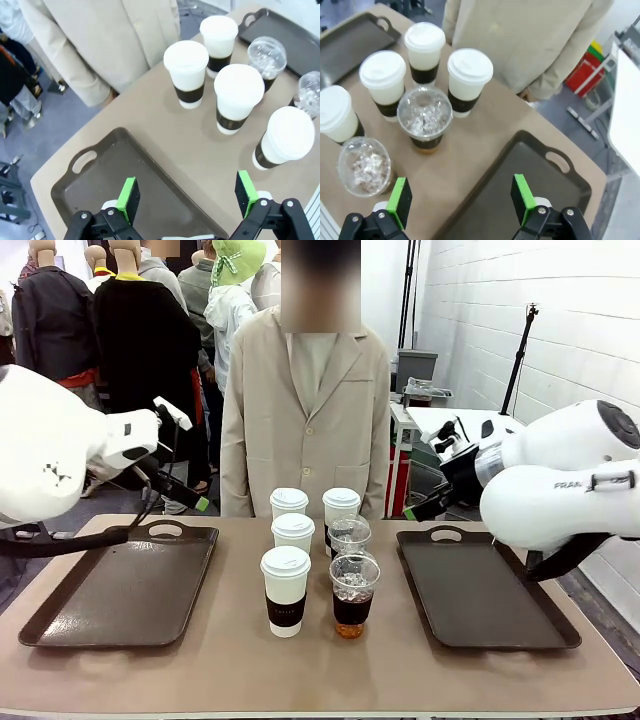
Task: Distribute the coffee onto the tray.
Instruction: Pick up one iced Americano and place it on the right Handle tray.
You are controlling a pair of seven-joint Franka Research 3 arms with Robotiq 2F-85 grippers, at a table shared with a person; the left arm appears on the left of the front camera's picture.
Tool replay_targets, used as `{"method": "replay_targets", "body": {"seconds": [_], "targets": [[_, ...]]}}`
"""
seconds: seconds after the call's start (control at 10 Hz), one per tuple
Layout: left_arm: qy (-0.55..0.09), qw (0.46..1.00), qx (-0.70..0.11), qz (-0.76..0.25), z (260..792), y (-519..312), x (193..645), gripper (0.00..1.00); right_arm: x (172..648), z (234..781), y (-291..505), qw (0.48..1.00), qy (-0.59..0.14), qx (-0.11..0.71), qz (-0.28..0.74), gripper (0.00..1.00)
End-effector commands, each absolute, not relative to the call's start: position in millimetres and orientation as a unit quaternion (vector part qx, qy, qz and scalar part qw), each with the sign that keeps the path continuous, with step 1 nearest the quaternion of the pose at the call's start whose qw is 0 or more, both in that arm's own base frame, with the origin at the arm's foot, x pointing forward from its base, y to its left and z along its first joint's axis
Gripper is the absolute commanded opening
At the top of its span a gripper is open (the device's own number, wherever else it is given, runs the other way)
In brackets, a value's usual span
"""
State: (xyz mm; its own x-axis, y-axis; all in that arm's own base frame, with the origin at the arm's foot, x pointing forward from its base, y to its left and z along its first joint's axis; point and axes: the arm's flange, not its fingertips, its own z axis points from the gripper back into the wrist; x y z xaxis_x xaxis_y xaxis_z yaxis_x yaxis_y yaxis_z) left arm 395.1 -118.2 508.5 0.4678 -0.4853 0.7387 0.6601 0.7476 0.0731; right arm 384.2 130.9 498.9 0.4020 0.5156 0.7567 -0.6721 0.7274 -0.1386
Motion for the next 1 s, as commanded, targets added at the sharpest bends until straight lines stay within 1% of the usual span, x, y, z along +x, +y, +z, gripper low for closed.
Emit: {"method": "replay_targets", "body": {"seconds": [0.0, 0.5, 0.9], "targets": [[-0.418, 0.824, -0.151, -0.351, 494.7, -94.2, 378.0, 1.00, 338.4, 462.0, 92.7, 0.808, -0.439, 0.142, 0.367, 1.00], [-0.462, 0.803, -0.161, -0.341, 500.2, -74.7, 376.8, 1.00, 326.1, 468.6, 67.7, 0.796, -0.464, 0.166, 0.352, 1.00], [-0.476, 0.802, -0.168, -0.320, 507.8, -66.8, 371.4, 1.00, 328.2, 468.8, 65.7, 0.796, -0.461, 0.174, 0.350, 1.00]]}}
